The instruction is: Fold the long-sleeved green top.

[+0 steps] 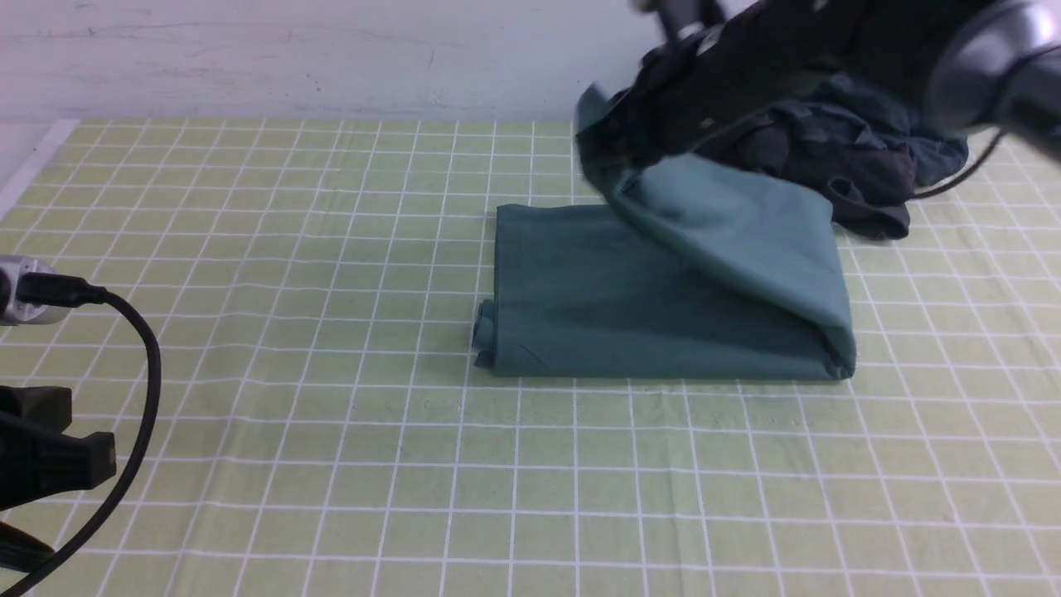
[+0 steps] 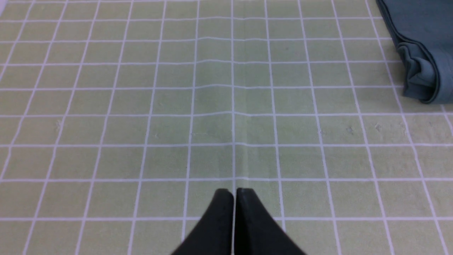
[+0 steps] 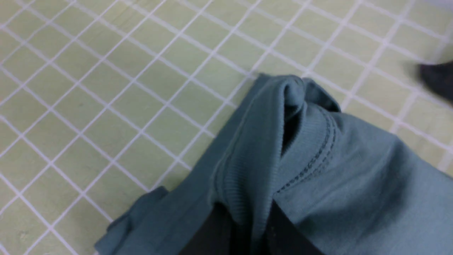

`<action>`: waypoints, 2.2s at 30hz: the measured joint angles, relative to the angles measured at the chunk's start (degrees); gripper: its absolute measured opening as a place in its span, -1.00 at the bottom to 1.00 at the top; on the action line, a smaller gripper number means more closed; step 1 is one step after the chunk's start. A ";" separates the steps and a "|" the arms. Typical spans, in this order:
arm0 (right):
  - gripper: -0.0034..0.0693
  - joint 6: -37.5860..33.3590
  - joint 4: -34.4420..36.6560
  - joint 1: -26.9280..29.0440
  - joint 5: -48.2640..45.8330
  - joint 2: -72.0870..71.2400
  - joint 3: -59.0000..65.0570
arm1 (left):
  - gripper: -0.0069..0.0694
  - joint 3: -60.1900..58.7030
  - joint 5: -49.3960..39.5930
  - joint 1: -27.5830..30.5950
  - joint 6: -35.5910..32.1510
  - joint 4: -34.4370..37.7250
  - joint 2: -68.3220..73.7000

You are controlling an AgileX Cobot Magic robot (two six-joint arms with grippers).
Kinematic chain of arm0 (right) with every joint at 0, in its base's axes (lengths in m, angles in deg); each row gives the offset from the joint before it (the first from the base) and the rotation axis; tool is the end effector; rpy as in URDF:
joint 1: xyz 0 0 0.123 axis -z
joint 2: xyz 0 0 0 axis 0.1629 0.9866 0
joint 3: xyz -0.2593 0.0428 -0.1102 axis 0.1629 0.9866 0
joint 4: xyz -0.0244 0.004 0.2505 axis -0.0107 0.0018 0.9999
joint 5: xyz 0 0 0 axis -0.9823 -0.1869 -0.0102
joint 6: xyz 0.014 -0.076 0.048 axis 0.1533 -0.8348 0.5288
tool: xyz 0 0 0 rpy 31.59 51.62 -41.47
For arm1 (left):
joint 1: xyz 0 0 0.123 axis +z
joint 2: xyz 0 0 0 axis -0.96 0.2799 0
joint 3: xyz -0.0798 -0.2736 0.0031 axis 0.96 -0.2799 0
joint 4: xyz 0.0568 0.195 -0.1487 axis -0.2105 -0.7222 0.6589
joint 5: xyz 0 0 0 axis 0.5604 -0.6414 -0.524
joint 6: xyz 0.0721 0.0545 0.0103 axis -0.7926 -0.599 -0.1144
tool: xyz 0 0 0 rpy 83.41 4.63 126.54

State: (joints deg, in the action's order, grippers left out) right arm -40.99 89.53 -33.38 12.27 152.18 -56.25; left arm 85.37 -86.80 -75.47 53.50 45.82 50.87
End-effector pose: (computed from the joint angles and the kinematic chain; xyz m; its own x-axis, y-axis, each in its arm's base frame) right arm 0.4385 0.2194 0.2745 -0.6441 -0.3830 -0.6621 -0.5990 0.7909 0.1252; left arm 0.1484 -0.0057 0.2861 -0.5756 -0.0083 -0.8177 0.0267 0.9992 -0.0289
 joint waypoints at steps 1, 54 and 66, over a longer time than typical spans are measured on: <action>-0.67 -0.06 0.05 -1.05 1.22 1.58 0.00 | -0.83 0.00 0.00 0.00 0.00 0.16 0.00; -0.94 3.34 -17.58 -5.55 -4.17 -61.99 50.18 | -0.83 0.00 1.49 0.00 0.00 1.32 0.00; -0.94 3.79 -10.04 -5.55 30.33 -87.56 98.38 | -0.83 0.00 1.49 0.00 0.00 1.32 0.00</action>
State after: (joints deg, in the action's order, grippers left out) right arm -37.20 79.48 -38.93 42.60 64.63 42.13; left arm 85.37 -85.31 -75.47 53.50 47.14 50.87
